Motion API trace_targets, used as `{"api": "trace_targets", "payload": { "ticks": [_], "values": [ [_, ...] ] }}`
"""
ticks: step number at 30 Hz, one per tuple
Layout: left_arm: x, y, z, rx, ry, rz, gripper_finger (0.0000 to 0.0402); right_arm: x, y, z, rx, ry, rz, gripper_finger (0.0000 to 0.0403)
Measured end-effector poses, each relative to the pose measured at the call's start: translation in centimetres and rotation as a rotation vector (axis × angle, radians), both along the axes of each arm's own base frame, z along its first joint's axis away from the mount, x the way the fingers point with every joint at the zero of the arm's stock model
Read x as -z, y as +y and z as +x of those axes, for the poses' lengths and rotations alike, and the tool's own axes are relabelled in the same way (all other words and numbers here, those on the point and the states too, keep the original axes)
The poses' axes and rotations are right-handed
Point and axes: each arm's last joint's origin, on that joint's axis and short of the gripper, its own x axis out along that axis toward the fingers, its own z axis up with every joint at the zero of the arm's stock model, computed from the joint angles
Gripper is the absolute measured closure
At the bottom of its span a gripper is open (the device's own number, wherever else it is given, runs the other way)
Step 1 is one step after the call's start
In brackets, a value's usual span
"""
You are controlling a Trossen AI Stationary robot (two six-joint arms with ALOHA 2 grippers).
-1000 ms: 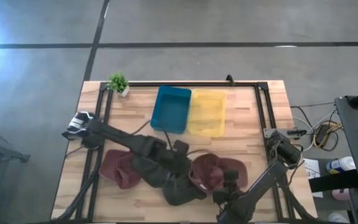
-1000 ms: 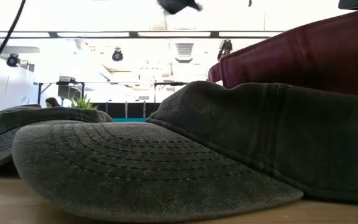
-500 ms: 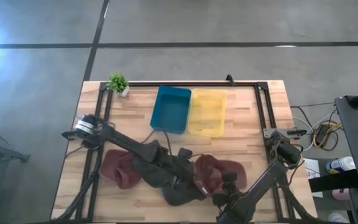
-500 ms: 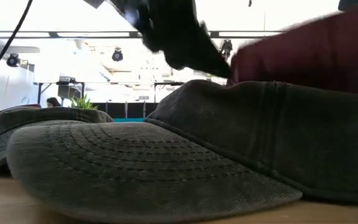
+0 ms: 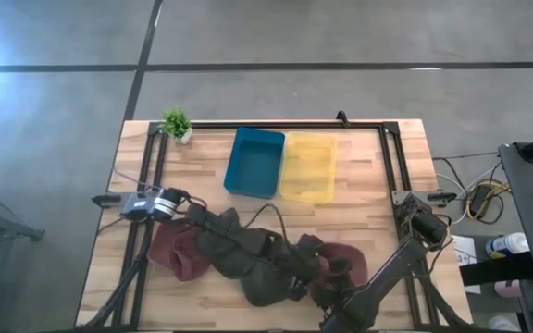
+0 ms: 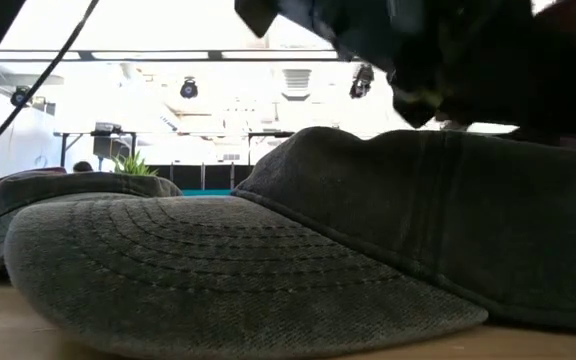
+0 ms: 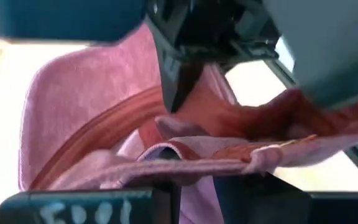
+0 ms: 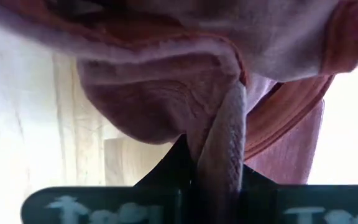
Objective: Pick & Place hat
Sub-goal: Put the right red cap into the yellow bin
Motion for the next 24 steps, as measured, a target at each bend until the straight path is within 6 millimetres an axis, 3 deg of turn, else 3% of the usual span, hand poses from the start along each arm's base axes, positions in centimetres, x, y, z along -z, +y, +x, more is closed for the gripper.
{"api": "trace_targets", "payload": {
  "ticks": [5,12,19,24],
  "values": [
    [4.3,0.1,0.4,-0.001,0.109,0.04,0.0323,-0.4,0.2,-0.1,0.03,-0.008,0.01,0.0386],
    [5.8,0.8,0.0,-0.011,0.218,0.071,0.0323,-2.3,0.1,-0.5,0.101,-0.049,0.063,0.031],
    [4.5,1.7,-0.4,-0.039,0.243,0.073,0.0323,-4.8,0.7,-2.4,0.099,-0.017,0.114,0.0203],
    [0.6,2.1,-1.2,-0.047,0.199,0.064,0.0323,-7.1,1.0,-4.0,0.104,-0.15,0.099,0.0176]
  ]
}}
